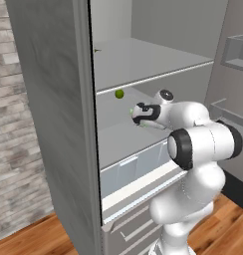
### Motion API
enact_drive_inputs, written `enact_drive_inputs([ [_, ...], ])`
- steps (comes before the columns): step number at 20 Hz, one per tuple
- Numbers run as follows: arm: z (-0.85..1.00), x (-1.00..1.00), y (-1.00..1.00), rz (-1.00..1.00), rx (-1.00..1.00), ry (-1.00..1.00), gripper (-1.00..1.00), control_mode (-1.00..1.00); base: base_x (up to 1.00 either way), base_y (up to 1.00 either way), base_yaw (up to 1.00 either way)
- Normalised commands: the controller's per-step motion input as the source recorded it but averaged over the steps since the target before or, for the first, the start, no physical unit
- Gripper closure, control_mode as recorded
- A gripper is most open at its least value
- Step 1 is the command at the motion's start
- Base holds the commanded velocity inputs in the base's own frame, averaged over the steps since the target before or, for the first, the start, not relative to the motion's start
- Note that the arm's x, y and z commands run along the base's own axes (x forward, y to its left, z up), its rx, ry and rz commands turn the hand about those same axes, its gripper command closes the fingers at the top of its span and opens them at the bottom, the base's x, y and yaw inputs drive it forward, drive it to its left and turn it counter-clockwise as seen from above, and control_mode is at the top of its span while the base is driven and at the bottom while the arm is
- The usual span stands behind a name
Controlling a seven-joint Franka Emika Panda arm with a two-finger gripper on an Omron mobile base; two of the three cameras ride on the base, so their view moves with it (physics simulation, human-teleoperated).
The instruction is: Transport the fish and corn to the fridge. Place the fish on the rack containing meat and place the corn on the rack containing the vegetable, ensuring meats and vegetables are on different racks.
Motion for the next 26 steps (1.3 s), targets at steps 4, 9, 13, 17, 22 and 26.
enact_drive_inputs([
  [4, 0.28, -0.51, 0.00, -0.09, 0.00, -0.03, -1.00, -1.00, 0.00, 0.00, 0.00],
  [9, 0.30, -0.81, -0.02, -0.04, 0.00, -0.02, -1.00, -1.00, 0.00, 0.00, 0.00],
  [13, 0.32, -0.91, -0.18, -0.02, 0.00, 0.00, -1.00, -1.00, 0.00, 0.00, 0.00],
  [17, 0.50, -0.81, -0.12, -0.01, 0.00, 0.00, -1.00, -1.00, 0.00, 0.00, 0.00],
  [22, 0.70, -0.80, -0.04, -0.04, 0.00, 0.08, -1.00, -1.00, 0.00, 0.00, 0.00],
  [26, 0.77, -0.82, 0.00, -0.10, 0.00, 0.13, -1.00, -1.00, 0.00, 0.00, 0.00],
])
